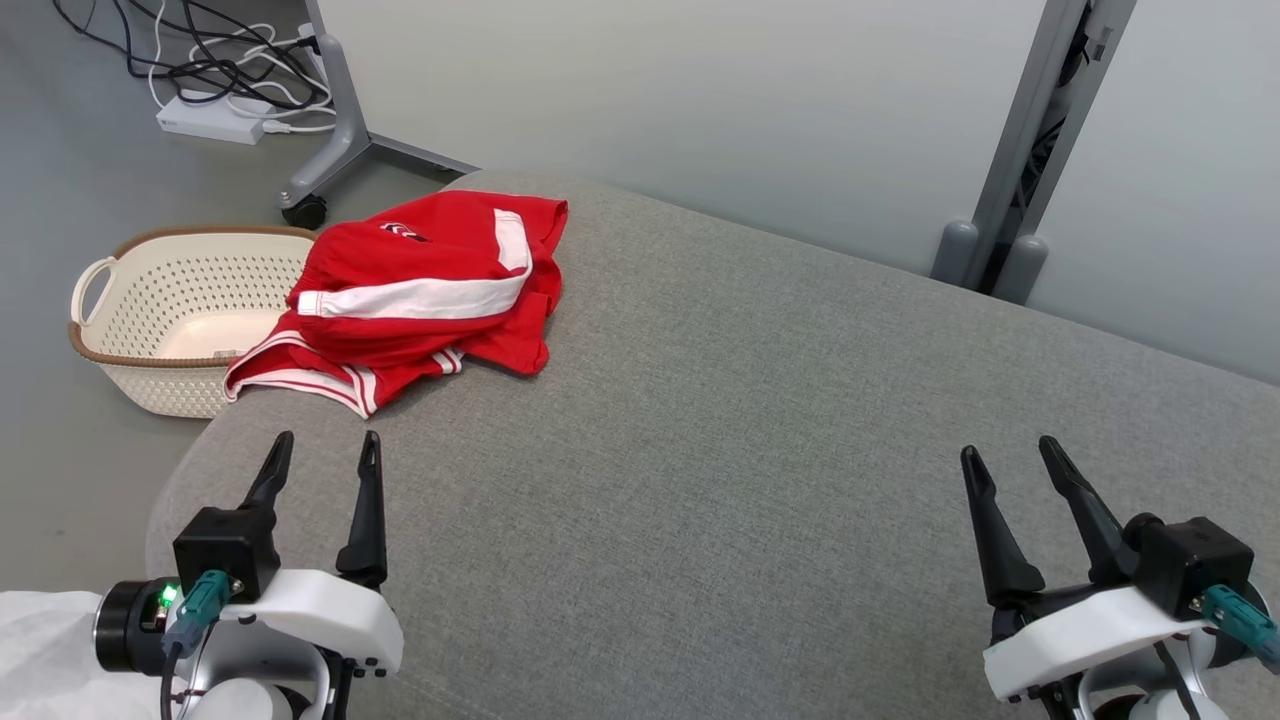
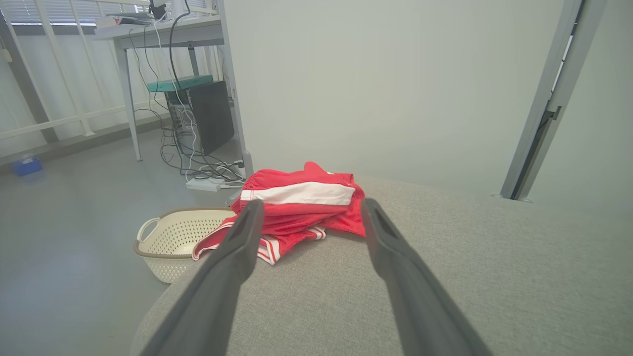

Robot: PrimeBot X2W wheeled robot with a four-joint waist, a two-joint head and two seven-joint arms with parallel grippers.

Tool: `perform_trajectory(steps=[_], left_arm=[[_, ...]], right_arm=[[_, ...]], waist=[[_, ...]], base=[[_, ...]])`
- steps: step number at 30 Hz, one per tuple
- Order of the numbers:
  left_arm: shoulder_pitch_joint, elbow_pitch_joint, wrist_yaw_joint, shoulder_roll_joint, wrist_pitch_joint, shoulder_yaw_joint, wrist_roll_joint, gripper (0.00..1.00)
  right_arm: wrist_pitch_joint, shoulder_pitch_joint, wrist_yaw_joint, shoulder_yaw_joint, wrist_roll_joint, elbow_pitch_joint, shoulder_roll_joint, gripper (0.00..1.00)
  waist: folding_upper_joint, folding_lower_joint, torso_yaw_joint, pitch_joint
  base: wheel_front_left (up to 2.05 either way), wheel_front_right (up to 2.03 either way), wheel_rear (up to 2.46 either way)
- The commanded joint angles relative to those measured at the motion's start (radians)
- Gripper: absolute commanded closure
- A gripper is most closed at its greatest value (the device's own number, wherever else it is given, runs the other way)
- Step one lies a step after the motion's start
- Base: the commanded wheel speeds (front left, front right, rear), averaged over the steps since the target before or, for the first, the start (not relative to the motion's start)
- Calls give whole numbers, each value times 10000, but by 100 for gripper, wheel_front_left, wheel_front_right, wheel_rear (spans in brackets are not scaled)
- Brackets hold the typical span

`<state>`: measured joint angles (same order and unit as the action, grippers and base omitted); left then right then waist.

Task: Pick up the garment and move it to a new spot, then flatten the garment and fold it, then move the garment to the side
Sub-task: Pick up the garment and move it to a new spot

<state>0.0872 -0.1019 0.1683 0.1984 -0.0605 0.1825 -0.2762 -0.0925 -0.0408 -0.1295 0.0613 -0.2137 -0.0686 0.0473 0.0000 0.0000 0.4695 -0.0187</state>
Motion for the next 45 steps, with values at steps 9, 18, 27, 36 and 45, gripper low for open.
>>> perform_trajectory(steps=[9,18,27,36,45], left_arm=[[-1,-11,52,47,53,47,-82,0],[279,-39,96,63,34,-45,-254,0],[1667,334,-105,604,325,-386,-352,0],[4661,-1441,-812,1481,1209,-966,-955,0],[6476,-5078,-1558,2161,2297,-1240,-1625,0]], right_arm=[[-33,-2,-22,-75,1,94,60,0],[26,-21,-22,-138,39,137,59,0],[83,-131,-23,-115,36,263,62,0],[447,-586,-23,48,443,722,63,0],[897,-1159,-23,311,805,1117,161,0]], waist=[[0,0,56,54],[0,0,97,108],[0,0,-26,278],[0,0,-894,1318],[0,0,-1904,2712]], base=[[0,0,0],[0,0,0],[0,0,0],[0,0,0],[0,0,0]])
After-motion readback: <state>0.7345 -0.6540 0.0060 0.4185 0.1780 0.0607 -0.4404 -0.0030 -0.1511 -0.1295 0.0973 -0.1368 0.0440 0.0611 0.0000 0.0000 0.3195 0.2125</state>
